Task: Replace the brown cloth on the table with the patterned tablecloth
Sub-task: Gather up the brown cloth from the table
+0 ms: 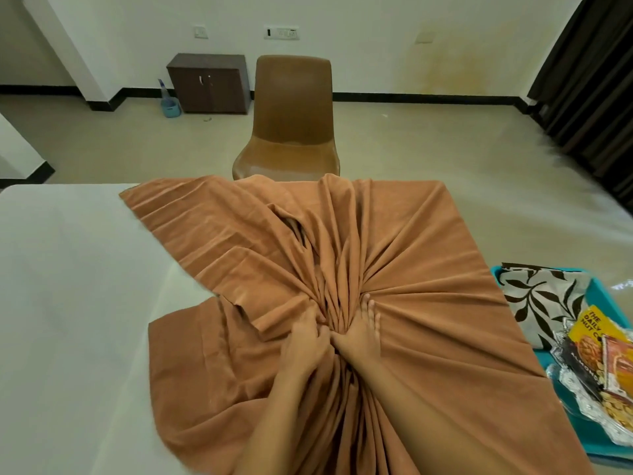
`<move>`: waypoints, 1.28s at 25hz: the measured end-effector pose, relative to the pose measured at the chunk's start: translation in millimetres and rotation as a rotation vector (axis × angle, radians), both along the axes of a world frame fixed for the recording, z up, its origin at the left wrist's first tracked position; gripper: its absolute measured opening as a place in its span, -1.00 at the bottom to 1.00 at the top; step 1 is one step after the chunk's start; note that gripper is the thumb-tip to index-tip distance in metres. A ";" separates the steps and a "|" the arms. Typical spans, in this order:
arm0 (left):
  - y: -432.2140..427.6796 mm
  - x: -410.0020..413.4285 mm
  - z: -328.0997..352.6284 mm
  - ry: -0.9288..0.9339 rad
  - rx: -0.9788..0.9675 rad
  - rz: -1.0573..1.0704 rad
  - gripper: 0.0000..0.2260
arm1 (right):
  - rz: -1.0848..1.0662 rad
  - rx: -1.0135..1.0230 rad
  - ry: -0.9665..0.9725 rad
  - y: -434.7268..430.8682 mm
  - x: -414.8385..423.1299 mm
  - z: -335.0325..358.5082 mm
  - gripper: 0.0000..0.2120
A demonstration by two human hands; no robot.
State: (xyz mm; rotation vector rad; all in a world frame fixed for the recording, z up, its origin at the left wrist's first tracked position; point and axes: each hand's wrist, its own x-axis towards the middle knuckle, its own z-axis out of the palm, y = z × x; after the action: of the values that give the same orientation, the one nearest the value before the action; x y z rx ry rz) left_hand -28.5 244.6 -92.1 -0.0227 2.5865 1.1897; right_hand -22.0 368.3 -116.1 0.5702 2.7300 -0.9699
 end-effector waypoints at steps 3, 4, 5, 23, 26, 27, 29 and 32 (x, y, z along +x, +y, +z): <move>18.2 -27.9 40.8 0.591 -0.206 -0.032 -0.91 | 0.067 0.044 0.010 6.7 0.8 -6.7 0.08; 27.1 -41.1 50.5 0.663 -0.158 -0.202 -0.86 | 0.097 0.044 0.006 9.2 0.0 -8.2 0.04; 37.3 -57.6 56.3 0.661 -0.161 -0.408 -0.77 | 0.128 0.041 0.009 11.2 -0.3 -9.2 -0.01; 31.4 -92.7 -30.7 0.219 -0.223 -0.101 -0.38 | 0.595 0.456 0.253 35.1 28.9 24.7 -0.29; 21.9 -89.6 -32.0 0.247 -0.167 -0.129 -0.37 | 1.158 0.398 0.505 5.9 75.8 15.0 -0.62; 18.7 -90.6 -29.8 0.256 -0.153 -0.144 -0.37 | 1.364 0.466 0.427 7.5 82.1 11.1 -0.62; 13.8 -90.0 -27.3 0.275 -0.156 -0.163 -0.36 | 1.546 0.553 0.248 19.2 77.2 8.4 -0.58; 4.7 -81.3 -27.0 0.305 -0.189 -0.157 -0.34 | 1.716 0.598 0.341 45.4 60.6 15.0 -0.64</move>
State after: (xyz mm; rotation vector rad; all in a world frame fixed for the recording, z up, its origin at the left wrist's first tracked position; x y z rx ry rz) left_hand -109.8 249.3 -119.1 0.3417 2.8911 0.9529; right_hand 38.6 413.7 -101.1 -1.7292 2.3317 0.2409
